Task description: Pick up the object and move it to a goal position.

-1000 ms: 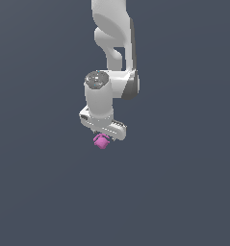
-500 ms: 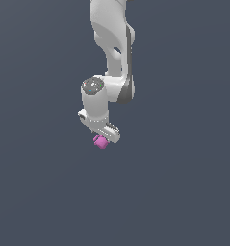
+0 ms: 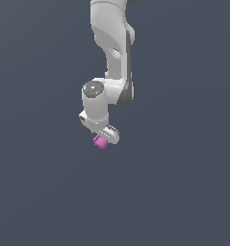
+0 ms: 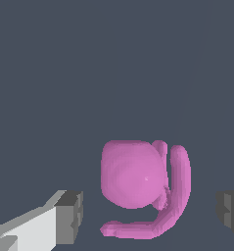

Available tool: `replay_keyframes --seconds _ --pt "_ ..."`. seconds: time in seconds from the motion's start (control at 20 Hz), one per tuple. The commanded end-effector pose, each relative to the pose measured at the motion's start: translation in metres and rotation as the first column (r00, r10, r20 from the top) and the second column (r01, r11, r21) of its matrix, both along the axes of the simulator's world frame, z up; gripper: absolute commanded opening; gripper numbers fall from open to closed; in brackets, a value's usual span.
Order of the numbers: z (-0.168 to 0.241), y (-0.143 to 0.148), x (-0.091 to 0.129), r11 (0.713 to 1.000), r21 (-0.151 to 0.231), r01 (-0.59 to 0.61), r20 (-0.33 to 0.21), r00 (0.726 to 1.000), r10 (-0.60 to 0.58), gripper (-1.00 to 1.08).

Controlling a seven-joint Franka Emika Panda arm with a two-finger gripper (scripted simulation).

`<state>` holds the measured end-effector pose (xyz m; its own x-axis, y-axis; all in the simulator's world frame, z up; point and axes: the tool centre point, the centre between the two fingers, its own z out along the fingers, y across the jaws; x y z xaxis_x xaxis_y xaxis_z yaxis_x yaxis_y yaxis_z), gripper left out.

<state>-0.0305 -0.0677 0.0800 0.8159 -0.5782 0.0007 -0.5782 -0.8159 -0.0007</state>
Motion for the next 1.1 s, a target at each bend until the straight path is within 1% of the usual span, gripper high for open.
replay_keyframes --seconds 0.0,0.25,0.5,0.55,1.05 --pt "-0.011 0.000 -0.001 1.000 0.000 0.001 -0.001 1.000 -0.001 1.00" --pt "-0.033 0.000 -0.002 1.000 0.000 0.004 -0.001 1.000 -0.004 1.00" --pt "-0.040 0.000 -0.001 1.000 0.000 0.005 -0.001 1.000 -0.005 1.00" --pt "-0.040 0.000 -0.001 1.000 0.000 0.005 -0.001 1.000 -0.005 -1.00" --pt "-0.039 0.000 0.000 1.000 0.000 0.004 0.001 1.000 -0.004 -1.00"
